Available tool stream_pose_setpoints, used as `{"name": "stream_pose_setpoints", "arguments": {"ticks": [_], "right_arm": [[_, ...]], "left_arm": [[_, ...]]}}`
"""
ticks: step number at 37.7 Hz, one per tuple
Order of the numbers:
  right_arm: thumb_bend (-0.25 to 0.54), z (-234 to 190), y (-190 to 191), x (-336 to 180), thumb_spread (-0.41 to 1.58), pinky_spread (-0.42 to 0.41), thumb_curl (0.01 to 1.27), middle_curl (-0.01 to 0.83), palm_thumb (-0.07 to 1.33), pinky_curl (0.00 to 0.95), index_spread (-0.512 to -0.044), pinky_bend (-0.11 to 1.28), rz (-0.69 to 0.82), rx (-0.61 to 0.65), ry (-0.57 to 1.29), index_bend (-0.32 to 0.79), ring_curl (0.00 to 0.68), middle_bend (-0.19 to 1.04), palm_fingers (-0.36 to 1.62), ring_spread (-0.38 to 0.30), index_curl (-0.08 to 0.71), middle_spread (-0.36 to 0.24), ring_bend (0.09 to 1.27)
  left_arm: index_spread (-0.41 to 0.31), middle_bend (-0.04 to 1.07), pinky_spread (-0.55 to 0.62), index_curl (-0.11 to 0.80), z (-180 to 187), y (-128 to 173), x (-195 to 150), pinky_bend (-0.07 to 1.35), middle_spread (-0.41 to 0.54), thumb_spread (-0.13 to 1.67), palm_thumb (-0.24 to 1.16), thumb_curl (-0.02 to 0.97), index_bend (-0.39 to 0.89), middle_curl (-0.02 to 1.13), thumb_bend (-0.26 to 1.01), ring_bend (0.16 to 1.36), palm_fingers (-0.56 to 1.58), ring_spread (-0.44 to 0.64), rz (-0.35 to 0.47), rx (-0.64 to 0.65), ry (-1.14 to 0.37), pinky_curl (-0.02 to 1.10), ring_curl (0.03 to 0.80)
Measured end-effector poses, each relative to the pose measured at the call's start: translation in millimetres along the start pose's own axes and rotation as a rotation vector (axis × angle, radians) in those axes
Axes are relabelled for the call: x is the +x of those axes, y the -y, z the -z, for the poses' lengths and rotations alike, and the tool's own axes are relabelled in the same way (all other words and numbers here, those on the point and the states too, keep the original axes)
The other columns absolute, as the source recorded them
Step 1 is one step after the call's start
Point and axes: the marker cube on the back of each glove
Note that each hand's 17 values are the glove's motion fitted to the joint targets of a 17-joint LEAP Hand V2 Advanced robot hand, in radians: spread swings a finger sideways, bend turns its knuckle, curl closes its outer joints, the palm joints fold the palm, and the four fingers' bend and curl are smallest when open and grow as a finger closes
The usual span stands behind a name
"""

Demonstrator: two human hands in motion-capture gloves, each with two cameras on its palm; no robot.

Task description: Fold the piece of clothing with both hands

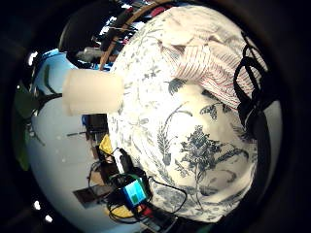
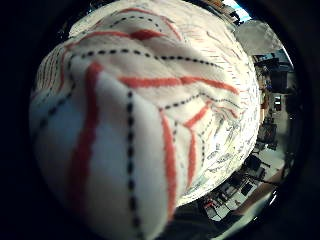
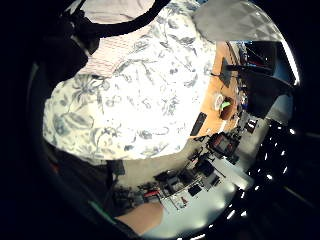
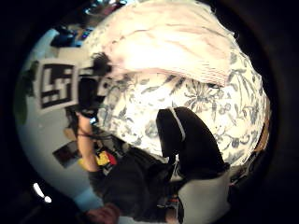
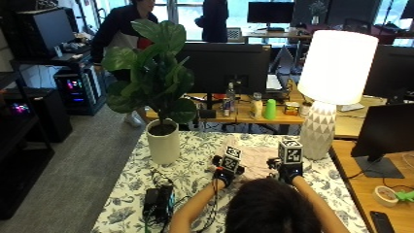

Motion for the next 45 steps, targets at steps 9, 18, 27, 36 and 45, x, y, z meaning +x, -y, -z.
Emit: {"name": "stream_pose_setpoints", "arguments": {"ticks": [9,18,27,36,45], "right_arm": [[0.038,-28,-1,-33,1.23,0.075,0.28,0.433,0.63,0.345,-0.259,0.54,0.075,0.01,-0.011,0.13,0.384,0.33,0.64,-0.085,0.168,-0.073,0.6],[0.141,-24,8,-11,1.1,-0.146,0.39,0.434,0.94,0.341,-0.256,0.57,-0.109,0.138,0.004,0.16,0.377,0.29,1.14,-0.169,0.214,-0.135,0.62],[0.125,-31,-24,-15,1.04,-0.251,0.44,0.474,1.02,0.389,-0.254,0.57,-0.011,0.061,0.022,0.16,0.424,0.34,1.23,-0.214,0.296,-0.169,0.61],[0.121,-53,-15,-11,1.12,-0.295,0.41,0.5,1.05,0.394,-0.252,0.55,0.239,0.083,-0.175,0.15,0.451,0.4,1.31,-0.236,0.323,-0.202,0.68],[0.083,-5,-38,-10,1.15,-0.316,0.38,0.513,1.04,0.404,-0.258,0.56,0.218,0.159,-0.283,0.17,0.463,0.43,1.33,-0.239,0.353,-0.213,0.71]], "left_arm": [[-0.236,0.43,-0.37,0.33,27,-5,-39,0.63,-0.272,1.55,0.64,0.322,0.16,0.44,0.35,0.6,1.17,-0.33,0.202,-0.034,0.229,0.41,0.383],[-0.238,0.41,-0.37,0.356,29,4,-41,0.61,-0.286,1.59,0.63,0.313,0.15,0.47,0.37,0.6,1.16,-0.34,0.096,0.175,0.112,0.42,0.408],[-0.238,0.39,-0.36,0.375,9,-59,-27,0.58,-0.295,1.6,0.62,0.308,0.15,0.5,0.4,0.59,1.15,-0.35,-0.05,-0.124,-0.005,0.43,0.426],[-0.239,0.38,-0.36,0.389,-23,-94,-27,0.57,-0.301,1.6,0.6,0.31,0.15,0.52,0.42,0.58,1.15,-0.34,-0.189,-0.356,-0.031,0.44,0.434],[-0.24,0.37,-0.36,0.402,35,-110,-34,0.56,-0.299,1.6,0.58,0.319,0.15,0.55,0.44,0.56,1.16,-0.34,-0.19,-0.236,0.056,0.45,0.438]]}}
